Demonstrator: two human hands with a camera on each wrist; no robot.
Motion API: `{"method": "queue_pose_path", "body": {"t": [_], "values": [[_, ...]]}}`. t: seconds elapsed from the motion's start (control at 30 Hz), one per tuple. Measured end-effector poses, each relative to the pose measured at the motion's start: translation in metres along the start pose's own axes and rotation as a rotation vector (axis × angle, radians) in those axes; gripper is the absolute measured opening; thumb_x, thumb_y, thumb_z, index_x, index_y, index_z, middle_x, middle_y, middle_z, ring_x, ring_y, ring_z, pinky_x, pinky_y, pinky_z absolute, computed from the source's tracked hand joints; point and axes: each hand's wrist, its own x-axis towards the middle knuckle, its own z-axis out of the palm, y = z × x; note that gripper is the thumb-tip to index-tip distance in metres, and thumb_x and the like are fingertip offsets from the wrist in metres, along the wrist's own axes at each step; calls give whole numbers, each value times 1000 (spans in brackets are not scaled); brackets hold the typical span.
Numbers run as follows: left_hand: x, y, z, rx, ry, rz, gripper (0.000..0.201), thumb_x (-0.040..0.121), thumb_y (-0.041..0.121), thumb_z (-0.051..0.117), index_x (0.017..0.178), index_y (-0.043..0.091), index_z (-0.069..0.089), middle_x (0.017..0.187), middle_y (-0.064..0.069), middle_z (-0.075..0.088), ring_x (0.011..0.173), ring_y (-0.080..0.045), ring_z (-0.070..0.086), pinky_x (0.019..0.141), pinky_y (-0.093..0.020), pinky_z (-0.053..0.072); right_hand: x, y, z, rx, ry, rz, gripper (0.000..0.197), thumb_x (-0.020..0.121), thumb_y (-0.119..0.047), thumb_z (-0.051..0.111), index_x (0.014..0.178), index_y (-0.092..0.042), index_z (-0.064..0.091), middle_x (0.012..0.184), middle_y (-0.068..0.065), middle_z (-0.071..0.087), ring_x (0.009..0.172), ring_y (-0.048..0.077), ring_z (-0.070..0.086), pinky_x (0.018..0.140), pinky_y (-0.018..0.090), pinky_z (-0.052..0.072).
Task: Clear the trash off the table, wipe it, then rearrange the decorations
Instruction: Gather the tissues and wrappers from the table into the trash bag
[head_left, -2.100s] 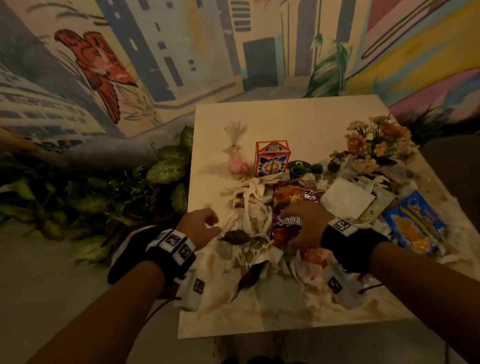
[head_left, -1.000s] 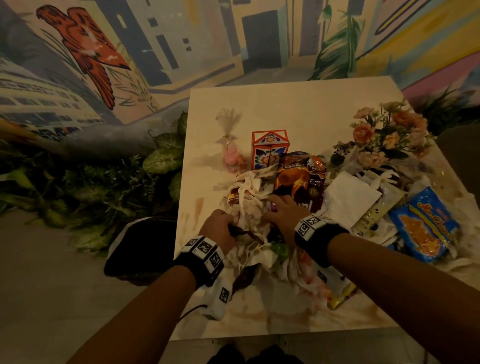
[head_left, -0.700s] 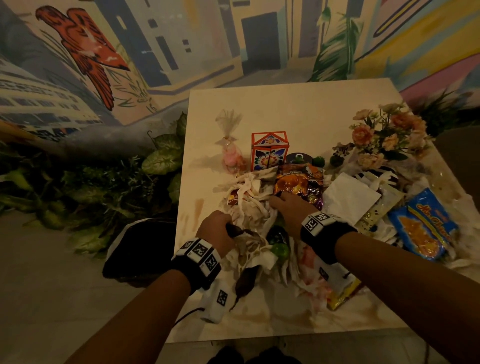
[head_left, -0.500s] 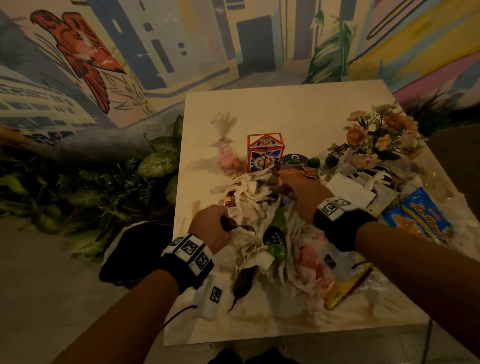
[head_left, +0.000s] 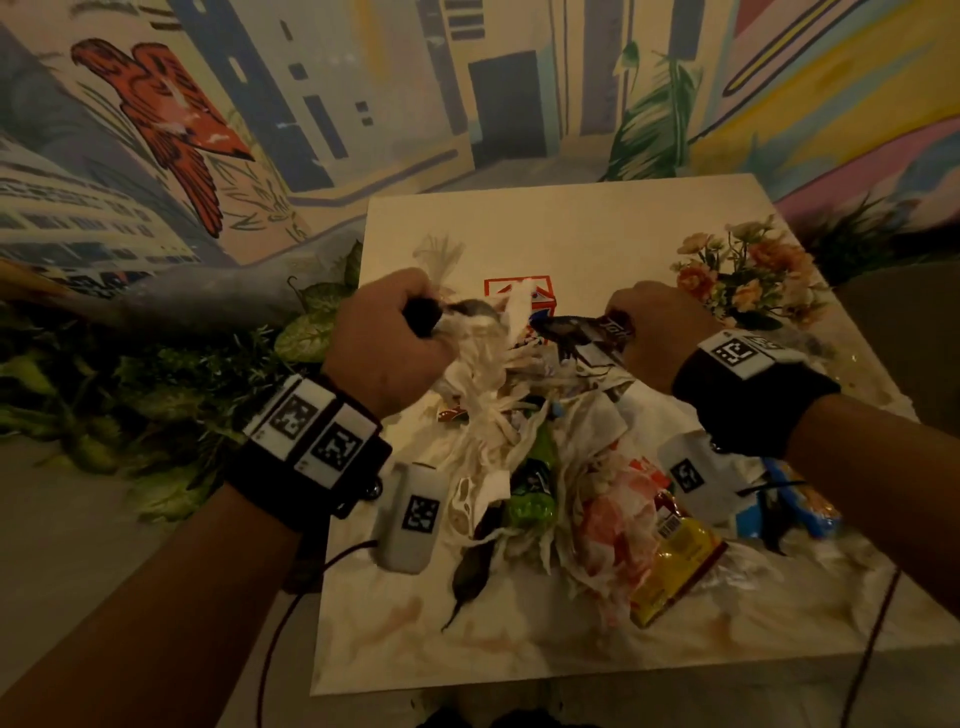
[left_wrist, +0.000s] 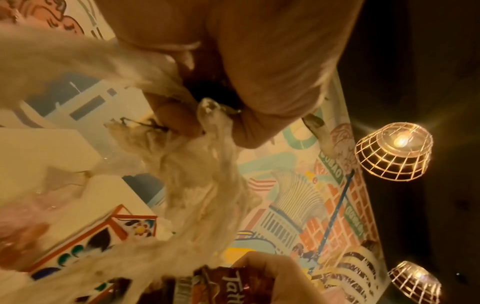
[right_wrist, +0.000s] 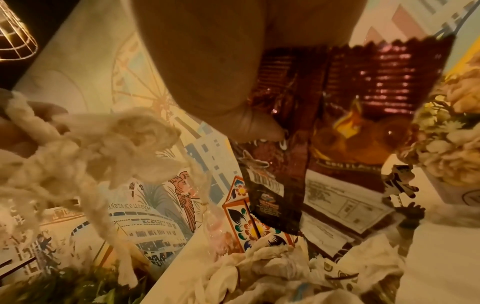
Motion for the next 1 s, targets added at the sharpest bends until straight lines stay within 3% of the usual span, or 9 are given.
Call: {"method": "queue_pose_path", "body": {"t": [0.17,0.27,0.47,0.57,0.67,0.73,0.8,0.9,1.0], "values": [[14,14,1,-136,-7,-13,23,62,22,63,74,3,59,71,-17,61,64,-29,55,56,-30,48,-1,10,-4,38,56,-9,20,81,-13,62,101,-13,59,93,9,52,90,31,52,70,30,35],[16,17,11,-157,-54,-57,23,58,23,63,72,5,58,66,-12,58,60,-22,52,57,-29,47,-2,15,-9,26,70,-21,23,81,-10,62,104,-12,59,100,13,57,91,30,51,71,29,34],[9,15,31,-117,-114,-88,26,58,22,61,76,3,61,78,-18,65,75,-31,61,68,-44,54,-2,21,-10,6,98,-23,19,82,-16,63,100,-15,59,97,11,57,81,21,41,72,29,34],[6,15,31,-101,-111,-107,26,59,24,59,75,4,60,73,-13,63,69,-27,58,64,-38,53,-1,23,-10,-5,97,-23,17,82,-17,63,98,-16,59,96,10,58,81,22,42,72,29,34],[10,12,17,-145,-30,-139,21,58,24,61,70,7,58,60,0,51,59,-14,46,54,-25,40,1,22,-10,-5,124,-35,16,81,-15,62,96,-14,60,96,13,60,85,29,51,70,29,34],[11,9,7,-157,22,-137,25,59,22,61,73,1,60,62,-4,52,60,-15,47,51,-30,41,3,18,-13,-8,115,-27,16,81,-15,62,97,-13,60,97,13,60,89,30,53,71,30,37],[10,3,-3,-136,67,-144,28,60,21,61,77,-1,60,69,-12,55,64,-17,49,58,-38,47,5,12,-17,-12,105,-31,18,81,-15,63,99,-13,60,98,14,60,91,31,53,76,33,41],[10,-15,-20,-144,86,-164,30,61,24,61,79,1,59,75,-24,59,67,-30,55,65,-48,50,8,-2,-21,-1,116,-54,20,80,-14,64,100,-12,60,100,15,60,92,32,52,78,34,40],[11,-37,-42,-105,84,-229,16,67,23,63,78,13,59,80,-20,63,74,-23,55,71,-42,51,10,-19,-26,-12,125,-90,22,79,-14,65,101,-9,61,100,17,60,89,31,52,77,34,39]]}}
